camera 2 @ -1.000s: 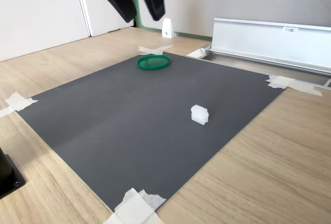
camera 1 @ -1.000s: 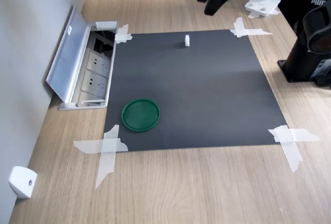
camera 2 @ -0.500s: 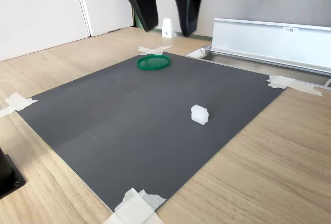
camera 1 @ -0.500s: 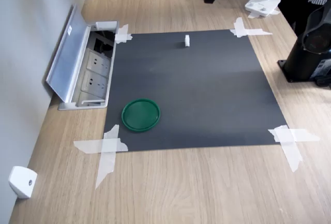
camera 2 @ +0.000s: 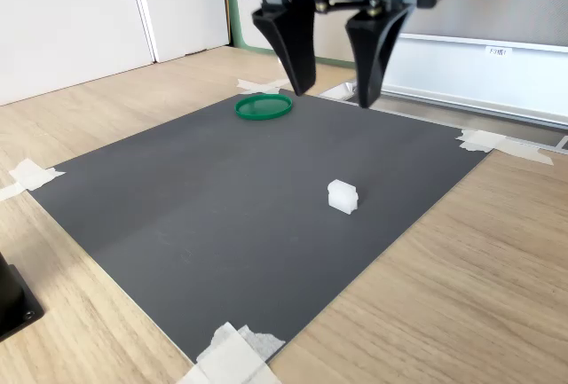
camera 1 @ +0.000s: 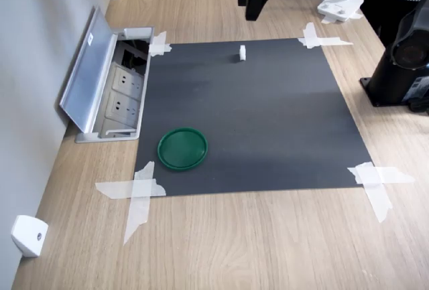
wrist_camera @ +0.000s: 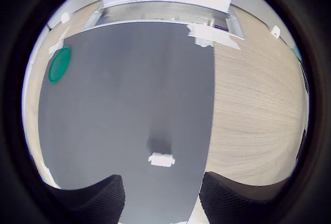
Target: Grasp a white terminal and put it on the green lid.
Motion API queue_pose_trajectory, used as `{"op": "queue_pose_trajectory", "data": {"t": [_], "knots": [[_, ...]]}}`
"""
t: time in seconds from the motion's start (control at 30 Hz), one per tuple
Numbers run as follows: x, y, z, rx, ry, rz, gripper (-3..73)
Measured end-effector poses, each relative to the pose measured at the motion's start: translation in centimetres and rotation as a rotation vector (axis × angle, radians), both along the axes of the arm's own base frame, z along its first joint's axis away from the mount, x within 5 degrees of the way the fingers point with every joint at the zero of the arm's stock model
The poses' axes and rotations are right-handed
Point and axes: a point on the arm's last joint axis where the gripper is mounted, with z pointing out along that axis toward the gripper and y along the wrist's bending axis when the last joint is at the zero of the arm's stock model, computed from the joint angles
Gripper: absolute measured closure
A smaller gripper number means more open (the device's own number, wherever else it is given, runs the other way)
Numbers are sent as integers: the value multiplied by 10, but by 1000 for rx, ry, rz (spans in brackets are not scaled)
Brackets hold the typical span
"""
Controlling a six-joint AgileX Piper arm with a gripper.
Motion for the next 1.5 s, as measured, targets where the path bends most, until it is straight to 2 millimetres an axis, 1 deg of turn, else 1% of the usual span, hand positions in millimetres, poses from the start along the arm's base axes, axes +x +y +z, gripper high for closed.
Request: {"op": "queue_pose_trajectory", "data": {"t": [0.2,0.5,0.77,1.2,1.37,1.5], "knots": [[6,-2,-15,27,9,-16,75],[1,4,-37,29,16,-6,75],[2,1,-55,20,47,-5,75],[10,-3,-73,44,61,-18,75],[13,-5,-83,53,78,-20,75],[18,0,-91,58,94,9,75]]}}
